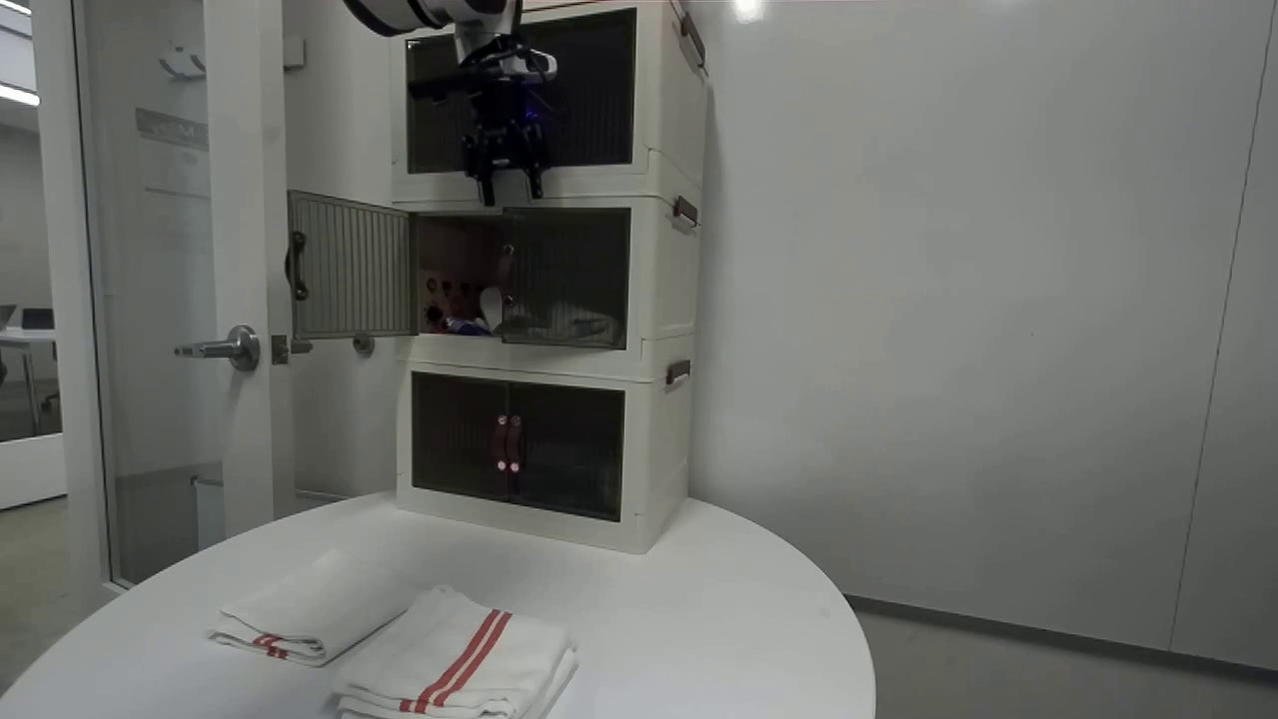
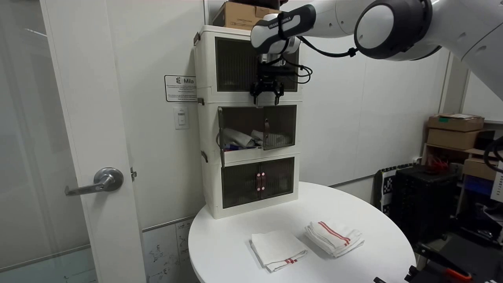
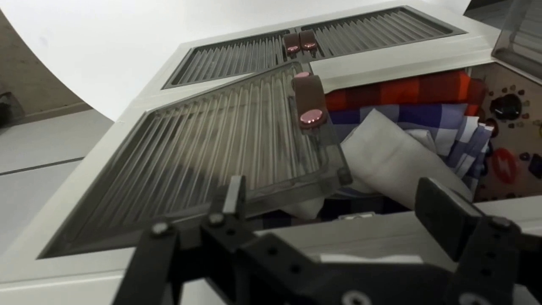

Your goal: Open the right middle cabinet door

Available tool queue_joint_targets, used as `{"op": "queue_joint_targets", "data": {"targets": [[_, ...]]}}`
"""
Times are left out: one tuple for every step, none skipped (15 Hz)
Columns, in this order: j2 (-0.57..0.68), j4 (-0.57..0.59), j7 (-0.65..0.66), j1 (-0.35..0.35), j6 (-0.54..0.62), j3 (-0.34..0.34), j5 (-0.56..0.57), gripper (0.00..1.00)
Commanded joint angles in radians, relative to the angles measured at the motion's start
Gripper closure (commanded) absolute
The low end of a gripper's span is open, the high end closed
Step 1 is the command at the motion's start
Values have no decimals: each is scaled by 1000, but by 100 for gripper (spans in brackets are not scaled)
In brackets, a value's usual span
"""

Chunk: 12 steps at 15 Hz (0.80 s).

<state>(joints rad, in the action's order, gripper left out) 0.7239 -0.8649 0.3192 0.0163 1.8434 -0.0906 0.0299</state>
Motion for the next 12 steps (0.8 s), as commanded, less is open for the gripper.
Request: {"op": "queue_joint_targets", "data": {"targets": [[35, 37, 45, -9, 25, -1, -17, 0], [37, 35, 60, -7, 25, -5, -11, 0], [37, 30, 72, -7, 22, -10, -4, 0], [38, 27, 80, -7, 19, -13, 0, 0], [36, 22, 83, -8, 15, -17, 5, 0], [35, 16, 89, -9, 16, -21, 7, 0], [32, 9, 97, -11, 14, -26, 9, 0], [27, 0, 103, -12, 13, -30, 11, 0], [20, -11, 104, -16, 13, -34, 10, 0], [16, -20, 103, -18, 11, -38, 11, 0], [9, -33, 107, -20, 15, -43, 12, 0], [3, -42, 108, -21, 14, -49, 13, 0]]}}
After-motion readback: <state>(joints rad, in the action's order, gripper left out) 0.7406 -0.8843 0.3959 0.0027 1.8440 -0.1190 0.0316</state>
